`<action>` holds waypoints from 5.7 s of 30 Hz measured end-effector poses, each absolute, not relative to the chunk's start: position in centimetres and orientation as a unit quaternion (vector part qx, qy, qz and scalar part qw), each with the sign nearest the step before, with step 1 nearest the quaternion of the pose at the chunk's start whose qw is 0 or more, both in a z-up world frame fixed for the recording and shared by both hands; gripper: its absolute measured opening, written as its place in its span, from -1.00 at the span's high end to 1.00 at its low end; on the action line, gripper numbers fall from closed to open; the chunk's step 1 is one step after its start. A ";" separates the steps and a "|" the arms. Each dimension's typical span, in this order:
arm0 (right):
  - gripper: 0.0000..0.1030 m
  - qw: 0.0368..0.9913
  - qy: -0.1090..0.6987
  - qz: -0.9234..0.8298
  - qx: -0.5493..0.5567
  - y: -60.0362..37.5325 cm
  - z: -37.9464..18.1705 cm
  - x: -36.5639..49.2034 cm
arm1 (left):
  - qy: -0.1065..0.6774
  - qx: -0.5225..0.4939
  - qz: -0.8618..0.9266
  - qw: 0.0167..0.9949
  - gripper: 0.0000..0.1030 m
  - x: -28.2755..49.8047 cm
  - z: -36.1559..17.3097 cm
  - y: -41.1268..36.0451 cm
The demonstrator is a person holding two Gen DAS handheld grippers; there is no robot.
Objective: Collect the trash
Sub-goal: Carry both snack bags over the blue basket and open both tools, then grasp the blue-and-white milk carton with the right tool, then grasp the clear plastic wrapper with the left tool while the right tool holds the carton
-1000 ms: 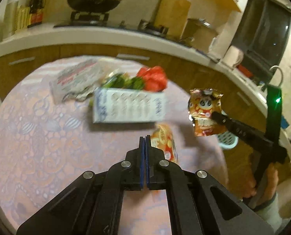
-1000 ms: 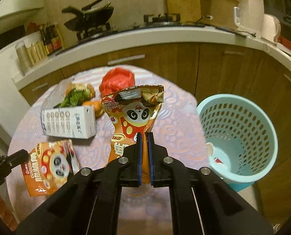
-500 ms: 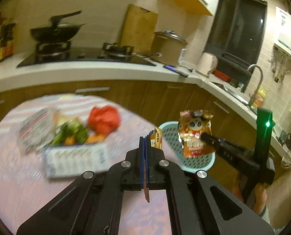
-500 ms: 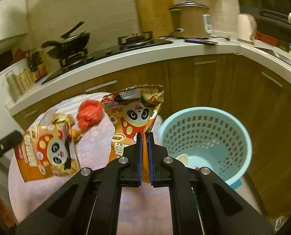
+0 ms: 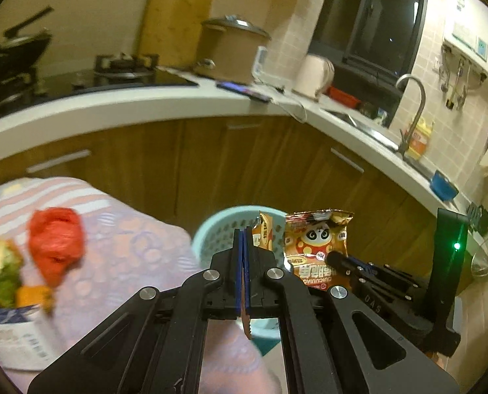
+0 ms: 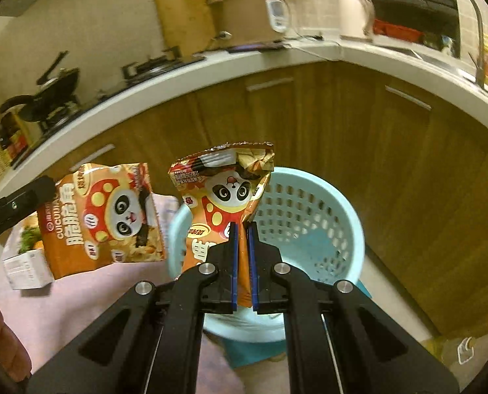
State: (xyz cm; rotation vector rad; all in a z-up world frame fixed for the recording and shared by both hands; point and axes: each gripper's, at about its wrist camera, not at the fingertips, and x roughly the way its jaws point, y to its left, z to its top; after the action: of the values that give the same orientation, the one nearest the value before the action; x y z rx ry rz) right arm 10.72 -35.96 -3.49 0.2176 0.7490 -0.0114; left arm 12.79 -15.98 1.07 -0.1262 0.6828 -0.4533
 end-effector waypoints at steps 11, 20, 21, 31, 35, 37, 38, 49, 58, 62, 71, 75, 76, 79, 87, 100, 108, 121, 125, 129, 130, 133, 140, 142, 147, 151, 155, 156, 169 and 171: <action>0.91 0.906 0.406 -0.029 0.117 -38.6 -7.5 13.0 | 0.382 -0.049 -0.235 0.893 1.00 16.8 -3.3 -20.4; 0.87 0.892 0.429 -0.032 0.137 -39.8 -9.0 13.2 | 0.386 -0.044 -0.227 0.893 0.41 16.7 -3.8 -20.6; 0.81 0.892 0.429 -0.031 0.137 -39.8 -8.9 13.2 | 0.384 -0.043 -0.224 0.895 0.37 16.6 -3.6 -20.5; 0.50 0.908 0.399 0.015 0.123 -36.8 -6.2 11.9 | 0.343 -0.054 -0.165 0.923 0.19 13.4 -1.1 -16.1; 0.50 0.916 0.382 0.068 0.101 -32.7 -4.3 11.4 | 0.327 -0.071 -0.136 0.932 0.19 11.5 0.0 -12.9; 0.50 0.918 0.374 0.097 0.086 -30.3 -3.6 11.1 | 0.321 -0.082 -0.115 0.936 0.19 10.5 0.5 -10.8; 0.50 0.918 0.373 0.110 0.081 -29.3 -3.3 11.0 | 0.320 -0.086 -0.107 0.938 0.19 10.0 0.6 -9.9; 0.50 0.887 0.382 0.260 0.016 -14.9 -2.6 10.1 | 0.299 -0.129 0.009 0.946 0.19 3.6 1.6 2.9; 0.50 0.857 0.402 0.323 -0.017 -8.0 -4.1 9.6 | 0.300 -0.171 0.069 0.936 0.15 -0.2 -0.1 10.0; 0.50 0.852 0.397 0.341 -0.030 -7.0 -4.1 8.4 | 0.307 -0.174 0.075 0.933 0.15 -0.9 -0.9 10.6; -0.18 0.846 0.398 0.353 -0.037 -7.3 -3.8 9.7 | 0.314 -0.189 0.071 0.928 0.15 -0.6 -2.0 11.3; -0.35 0.824 0.410 0.391 -0.019 -7.4 -3.8 11.5 | 0.317 -0.187 0.065 0.928 0.13 0.0 -2.1 11.3; -0.35 0.817 0.416 0.398 -0.016 -7.3 -4.0 12.0 | 0.318 -0.186 0.065 0.927 0.12 0.3 -2.2 11.4; -0.35 0.805 0.429 0.410 -0.011 -6.7 -4.6 13.3 | 0.323 -0.191 0.065 0.925 0.12 0.9 -2.7 11.7; -0.16 0.770 0.442 0.460 0.009 -6.1 -5.6 12.7 | 0.342 -0.194 0.051 0.918 0.12 2.0 -4.0 11.7; -0.02 0.744 0.436 0.505 -0.033 -2.9 -5.5 8.7 | 0.339 -0.222 0.056 0.912 0.12 -0.4 -4.5 13.8; -0.11 0.752 0.435 0.493 -0.043 -0.6 -5.6 8.3 | 0.333 -0.235 0.066 0.911 0.08 -1.8 -4.6 15.6; 0.30 0.799 0.390 0.455 -0.058 -4.0 -4.8 5.7 | 0.340 -0.197 0.066 0.917 0.06 -0.5 -3.7 14.5; 0.30 0.821 0.375 0.428 -0.052 -6.8 -4.3 5.1 | 0.349 -0.166 0.085 0.918 0.06 1.2 -3.7 14.5; 0.30 0.831 0.367 0.417 -0.030 -9.1 -4.1 5.8 | 0.355 -0.141 0.094 0.920 0.00 3.2 -3.6 14.6; 0.30 0.833 0.368 0.413 -0.023 -9.4 -4.1 6.2 | 0.355 -0.128 0.093 0.921 -0.07 3.7 -3.4 14.4; 0.30 0.834 0.371 0.409 -0.008 -10.1 -4.3 7.1 | 0.363 -0.074 0.104 0.923 -0.22 5.7 -3.4 13.6; 0.30 0.830 0.375 0.414 0.005 -10.9 -4.6 7.4 | 0.375 -0.007 0.110 0.921 -0.11 9.5 -4.1 13.0; 0.30 0.827 0.377 0.417 0.009 -10.9 -4.7 7.7 | 0.375 -0.003 0.108 0.921 0.06 10.4 -4.1 13.3; 0.30 0.825 0.377 0.421 0.017 -10.8 -4.7 7.9 | 0.376 -0.014 0.106 0.920 0.80 11.3 -4.1 14.2; 0.30 0.828 0.370 0.422 0.016 -10.9 -4.6 7.7 | 0.363 -0.030 0.110 0.925 0.96 10.9 -3.8 14.9; 0.30 0.834 0.354 0.422 0.019 -11.3 -4.0 7.1 | 0.346 -0.044 0.111 0.931 1.00 10.2 -3.0 15.1; 0.30 0.837 0.348 0.421 0.020 -11.5 -3.6 6.9 | 0.343 -0.049 0.108 0.932 1.00 10.1 -2.8 15.1; 0.30 0.874 0.311 0.373 0.028 -14.6 -0.9 6.5 | 0.283 -0.095 0.037 0.954 1.00 6.3 2.4 11.5; 0.30 0.880 0.307 0.361 0.030 -15.4 -0.5 6.5 | 0.280 -0.099 0.022 0.955 1.00 6.1 2.7 10.5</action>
State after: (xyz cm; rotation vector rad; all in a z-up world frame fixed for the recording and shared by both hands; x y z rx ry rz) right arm 6.45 -15.40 -0.54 0.0630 0.6400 0.7514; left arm 6.13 10.45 2.73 -0.2004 0.5678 0.0446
